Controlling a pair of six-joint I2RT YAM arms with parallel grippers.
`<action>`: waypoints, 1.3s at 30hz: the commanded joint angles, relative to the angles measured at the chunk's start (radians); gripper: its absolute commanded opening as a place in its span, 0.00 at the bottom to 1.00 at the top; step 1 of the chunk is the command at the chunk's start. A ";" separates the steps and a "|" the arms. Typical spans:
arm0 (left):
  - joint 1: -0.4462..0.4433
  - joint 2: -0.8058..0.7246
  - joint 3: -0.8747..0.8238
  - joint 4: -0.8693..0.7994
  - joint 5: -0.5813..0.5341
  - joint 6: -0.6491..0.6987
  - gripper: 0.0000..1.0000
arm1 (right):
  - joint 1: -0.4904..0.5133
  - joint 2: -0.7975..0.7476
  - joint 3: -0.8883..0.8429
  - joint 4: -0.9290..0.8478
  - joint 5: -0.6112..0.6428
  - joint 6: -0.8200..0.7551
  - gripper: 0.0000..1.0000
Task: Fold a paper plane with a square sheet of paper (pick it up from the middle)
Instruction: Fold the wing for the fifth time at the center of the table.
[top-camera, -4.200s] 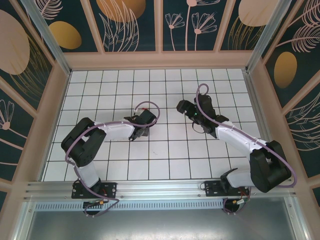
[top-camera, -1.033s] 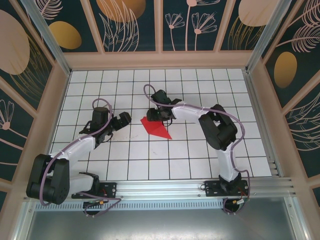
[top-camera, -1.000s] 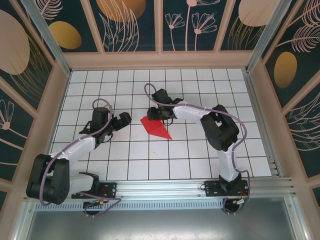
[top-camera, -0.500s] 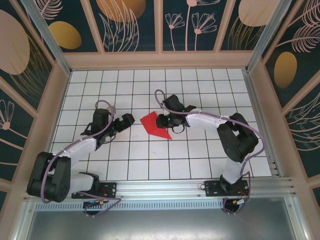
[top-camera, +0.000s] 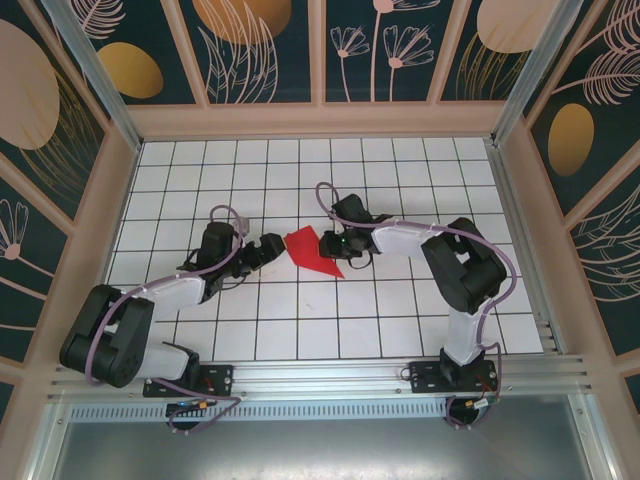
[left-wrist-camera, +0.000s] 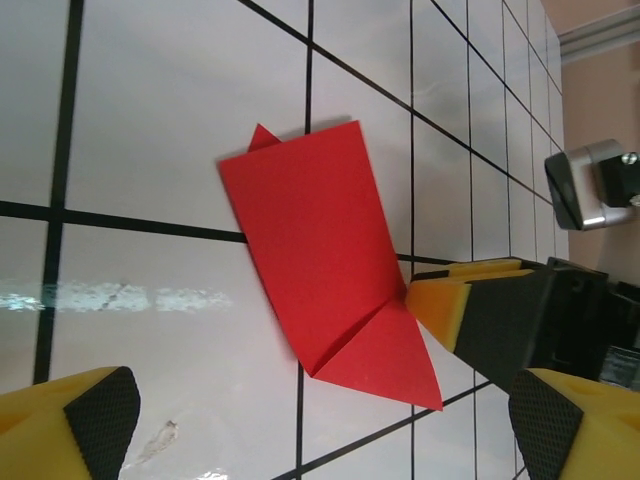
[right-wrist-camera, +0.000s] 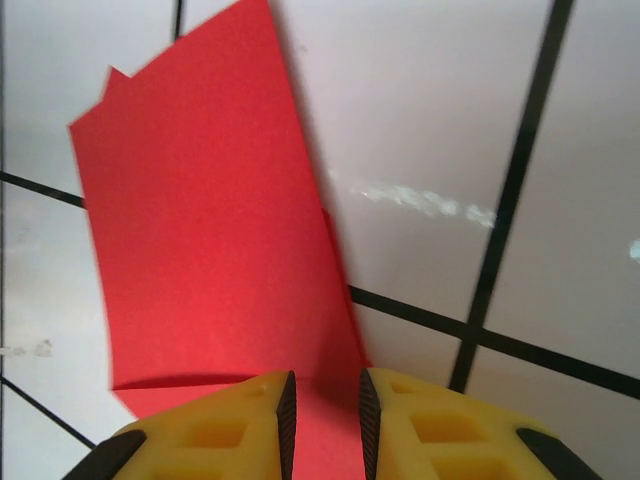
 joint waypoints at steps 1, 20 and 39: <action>-0.020 0.019 -0.015 0.096 0.030 -0.057 0.96 | -0.013 0.015 -0.026 0.042 -0.026 0.032 0.28; -0.140 0.128 -0.040 0.230 0.039 -0.208 0.82 | -0.016 0.060 -0.050 0.034 -0.004 0.071 0.12; -0.174 0.257 0.018 0.304 0.034 -0.260 0.65 | -0.089 0.059 -0.161 0.175 -0.176 0.224 0.03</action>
